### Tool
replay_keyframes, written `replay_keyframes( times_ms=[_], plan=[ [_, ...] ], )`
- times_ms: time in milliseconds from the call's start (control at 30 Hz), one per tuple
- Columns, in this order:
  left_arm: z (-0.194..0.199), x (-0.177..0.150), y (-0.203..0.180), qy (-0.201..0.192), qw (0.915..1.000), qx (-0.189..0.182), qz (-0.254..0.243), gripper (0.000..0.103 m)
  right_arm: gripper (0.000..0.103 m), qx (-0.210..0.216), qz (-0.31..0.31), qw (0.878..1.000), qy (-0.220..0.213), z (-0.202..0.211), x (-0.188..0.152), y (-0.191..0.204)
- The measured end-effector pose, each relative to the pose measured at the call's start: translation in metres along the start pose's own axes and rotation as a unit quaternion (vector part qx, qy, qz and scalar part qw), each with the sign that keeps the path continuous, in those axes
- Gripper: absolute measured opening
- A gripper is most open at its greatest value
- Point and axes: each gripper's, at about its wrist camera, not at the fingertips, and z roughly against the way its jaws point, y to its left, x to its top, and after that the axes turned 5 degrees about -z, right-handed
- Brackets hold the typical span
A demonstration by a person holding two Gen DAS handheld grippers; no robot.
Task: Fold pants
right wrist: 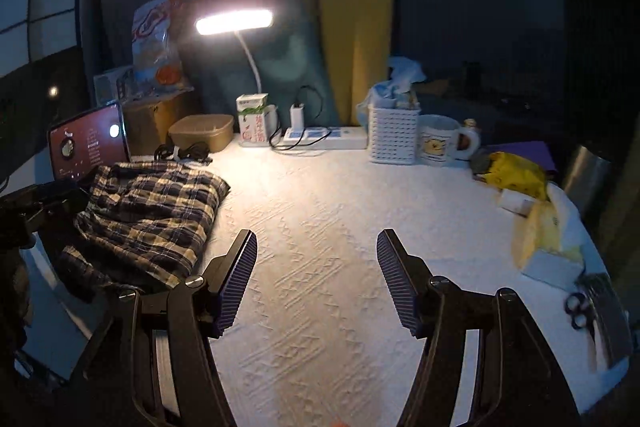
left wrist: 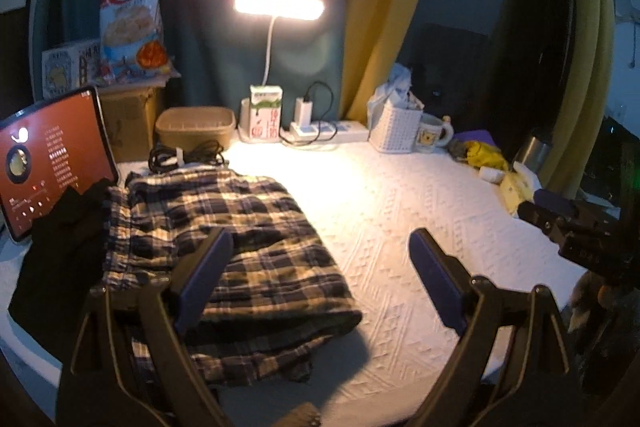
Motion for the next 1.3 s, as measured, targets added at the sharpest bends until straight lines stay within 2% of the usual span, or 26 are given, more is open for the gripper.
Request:
replay_keyframes(
  times_ms=[133,267,600,867,1000,1133,1200,1300],
  plan=[
    [0.020,0.003,-0.015,-0.030,0.9995,-0.003,-0.012,0.091,0.066,0.000,0.007,1.000,-0.019,0.016,0.003,0.000],
    [0.040,0.004,-0.023,-0.065,0.9977,0.018,-0.011,0.091,0.066,0.003,0.008,0.999,-0.039,0.033,0.007,0.000],
    [0.076,0.011,-0.029,-0.128,0.9911,0.035,-0.002,0.091,0.066,-0.016,0.017,0.996,-0.091,0.080,0.017,0.006],
    [0.091,0.018,-0.034,-0.145,0.9849,0.093,-0.017,0.091,0.066,-0.011,0.009,0.993,-0.117,0.103,0.026,0.006],
    [0.102,0.019,-0.037,-0.169,0.9818,0.085,-0.020,0.091,0.066,-0.021,0.011,0.991,-0.131,0.112,0.029,0.007],
    [0.103,0.017,-0.036,-0.166,0.9822,0.085,-0.023,0.091,0.067,-0.035,-0.001,0.992,-0.123,0.108,0.030,0.005],
    [0.102,0.016,-0.034,-0.161,0.9834,0.082,-0.018,0.091,0.079,-0.033,-0.012,0.992,-0.122,0.106,0.029,0.002],
    [0.100,0.012,-0.031,-0.155,0.9844,0.082,-0.013,0.091,0.082,-0.032,-0.025,0.992,-0.117,0.101,0.028,-0.001]
  ],
)
